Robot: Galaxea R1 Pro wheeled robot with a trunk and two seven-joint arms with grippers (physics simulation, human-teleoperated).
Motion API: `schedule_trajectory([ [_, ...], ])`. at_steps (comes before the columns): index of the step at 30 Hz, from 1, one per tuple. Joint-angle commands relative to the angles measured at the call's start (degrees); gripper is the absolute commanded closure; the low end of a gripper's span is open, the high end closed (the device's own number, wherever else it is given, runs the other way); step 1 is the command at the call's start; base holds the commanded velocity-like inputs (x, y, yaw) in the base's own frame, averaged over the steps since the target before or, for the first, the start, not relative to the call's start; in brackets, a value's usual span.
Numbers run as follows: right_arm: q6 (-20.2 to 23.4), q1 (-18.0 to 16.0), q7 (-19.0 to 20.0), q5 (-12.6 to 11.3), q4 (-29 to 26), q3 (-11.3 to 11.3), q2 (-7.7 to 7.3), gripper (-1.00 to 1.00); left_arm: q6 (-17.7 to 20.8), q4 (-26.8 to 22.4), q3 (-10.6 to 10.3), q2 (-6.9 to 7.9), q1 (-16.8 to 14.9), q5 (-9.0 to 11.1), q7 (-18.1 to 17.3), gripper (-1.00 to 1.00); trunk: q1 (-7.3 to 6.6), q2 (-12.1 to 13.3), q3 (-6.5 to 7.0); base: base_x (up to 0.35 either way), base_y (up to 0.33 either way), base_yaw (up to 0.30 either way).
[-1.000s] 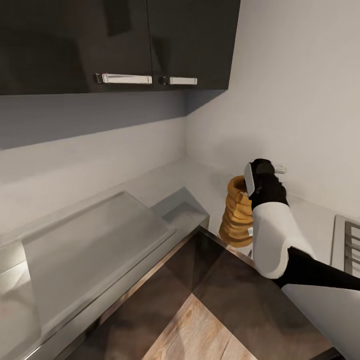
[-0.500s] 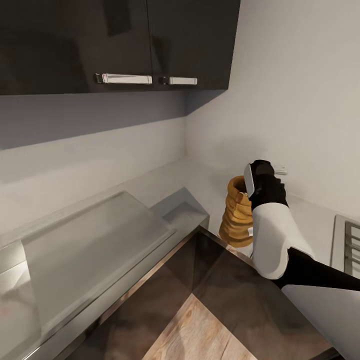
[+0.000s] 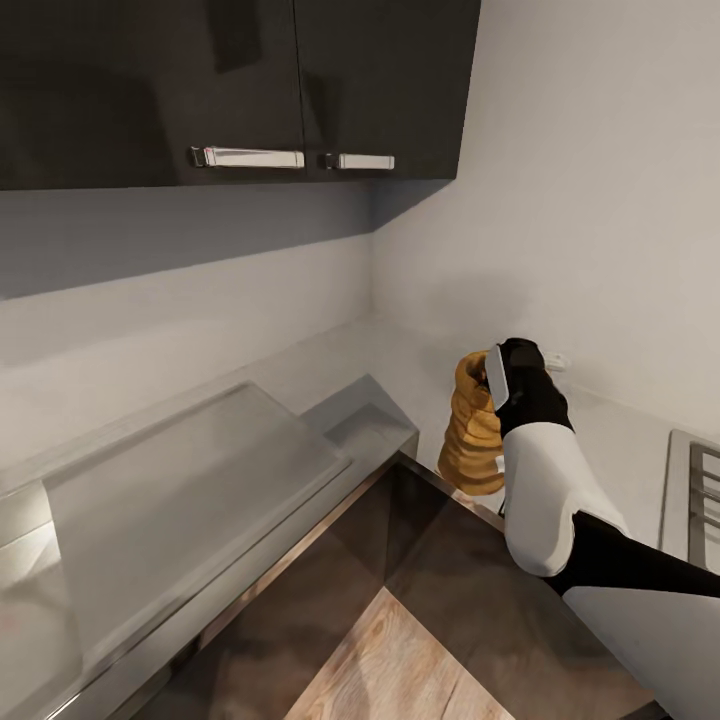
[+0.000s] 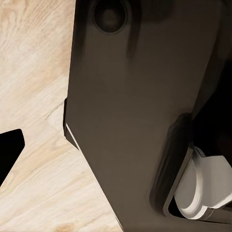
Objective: In the kitchen, take the popcorn bag from the countertop, put it into the microwave, and heat it until the popcorn is cooked so the cooked popcorn ends up inside the bag.
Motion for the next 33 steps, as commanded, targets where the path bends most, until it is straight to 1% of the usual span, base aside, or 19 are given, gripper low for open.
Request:
schedule_trajectory([
  [1,0.42,-0.04,0.26,0.53,-0.06,-0.22,0.07,-1.00,-0.11,-0.05,0.05,-0.02,0.01,0.33,0.06,-1.00,0.01,-0.04,-0.06,0.000,0.000,0.000],
  [5,0.86,-0.04,0.39,0.44,0.00,-0.31,0.07,-1.00,-0.11,-0.02,0.05,-0.02,0.01,0.33,0.06,-1.00,0.01,-0.04,-0.06,0.000,0.000,0.000],
  [9,1.33,-0.04,0.51,0.35,0.03,-1.36,0.07,-1.00,-0.11,-0.02,0.05,-0.02,0.01,0.33,0.06,-1.00,0.01,-0.04,-0.06,0.000,0.000,0.000],
  [10,1.34,-0.04,0.54,0.34,0.03,-1.39,0.07,1.00,-0.11,-0.03,0.05,-0.02,0.01,0.33,0.06,-1.00,0.01,-0.04,-0.06,0.000,0.000,0.000],
  [21,1.59,-0.04,0.44,0.65,-0.15,-1.30,0.07,1.00,-0.11,-0.03,0.05,-0.02,0.01,0.33,0.05,-1.00,0.01,-0.04,-0.06,0.000,0.000,0.000],
  [23,3.07,-0.04,0.41,0.88,-0.29,-0.87,0.07,1.00,-0.11,-0.02,0.05,-0.02,0.01,0.33,0.06,-1.00,0.01,-0.04,-0.06,0.000,0.000,0.000],
  [25,5.90,-0.04,0.43,1.00,-0.60,-0.11,0.07,1.00,-0.11,0.01,0.05,-0.02,0.01,0.33,0.06,-1.00,0.01,-0.04,-0.06,0.000,0.000,0.000],
  [26,7.14,-0.04,0.43,1.03,-0.74,0.76,0.07,1.00,-0.11,-0.01,0.05,-0.02,0.01,0.33,0.05,-1.00,0.01,-0.04,-0.06,0.000,0.000,0.000],
  [27,8.25,-0.04,0.43,1.05,-0.87,2.38,0.07,1.00,-0.11,-0.03,0.05,-0.02,0.01,0.33,0.03,-1.00,0.01,-0.04,-0.06,0.000,0.000,0.000],
  [29,10.08,-0.04,0.43,1.03,-0.98,6.87,0.07,1.00,-0.11,-0.04,0.05,-0.02,0.01,0.33,0.04,-1.00,0.01,-0.04,-0.06,0.000,0.000,0.000],
  [30,10.48,-0.04,0.47,0.93,-1.02,8.56,0.07,1.00,-0.11,-0.02,0.05,-0.02,0.01,0.33,0.05,-1.00,0.01,-0.04,-0.06,0.000,0.000,0.000],
  [31,10.48,-0.04,0.50,0.77,-1.08,9.64,0.07,1.00,-0.11,-0.02,0.05,-0.02,0.01,0.33,0.05,-1.00,0.01,-0.04,-0.06,0.000,0.000,0.000],
  [33,10.48,-0.04,0.52,0.64,-2.07,10.33,0.07,1.00,-0.11,-0.02,0.05,-0.02,0.01,0.33,0.06,-1.00,0.01,-0.04,-0.06,0.000,0.000,0.000],
])
